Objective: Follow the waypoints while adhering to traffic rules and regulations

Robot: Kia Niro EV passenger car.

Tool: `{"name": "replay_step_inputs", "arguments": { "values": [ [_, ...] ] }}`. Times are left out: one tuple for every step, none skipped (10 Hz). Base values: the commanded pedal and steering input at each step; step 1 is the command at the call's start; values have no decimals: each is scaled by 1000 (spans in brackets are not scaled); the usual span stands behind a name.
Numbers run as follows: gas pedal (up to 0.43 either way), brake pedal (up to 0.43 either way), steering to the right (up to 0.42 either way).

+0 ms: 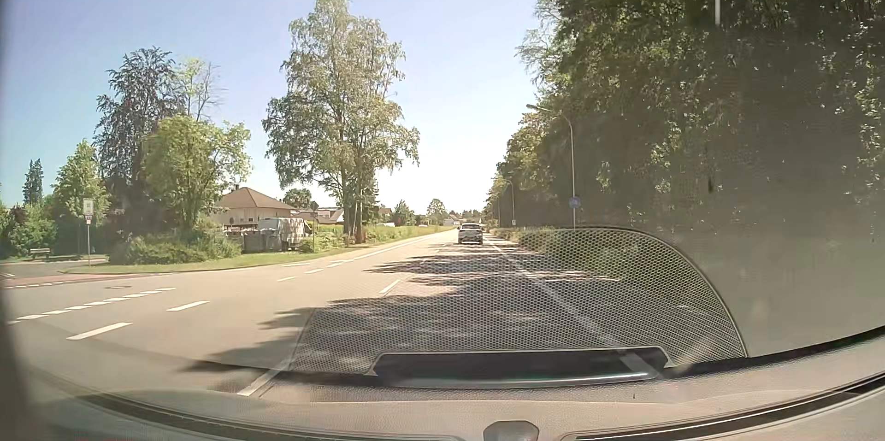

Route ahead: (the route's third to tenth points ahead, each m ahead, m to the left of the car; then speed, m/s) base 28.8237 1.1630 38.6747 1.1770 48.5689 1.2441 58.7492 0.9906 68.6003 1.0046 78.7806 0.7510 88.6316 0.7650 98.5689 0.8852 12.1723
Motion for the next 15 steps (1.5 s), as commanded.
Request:
{"name": "replay_step_inputs", "arguments": {
  "values": [
    [39, 30, -1],
    [39, 30, -1],
    [39, 30, -1],
    [39, 30, 0],
    [39, 30, -1],
    [39, 30, -1],
    [39, 30, -1],
    [39, 30, 0],
    [39, 30, -1],
    [39, 24, -1],
    [39, 30, -1],
    [39, 30, 0],
    [39, 30, 0],
    [39, 30, 0],
    [39, 30, 0]
  ]
}}
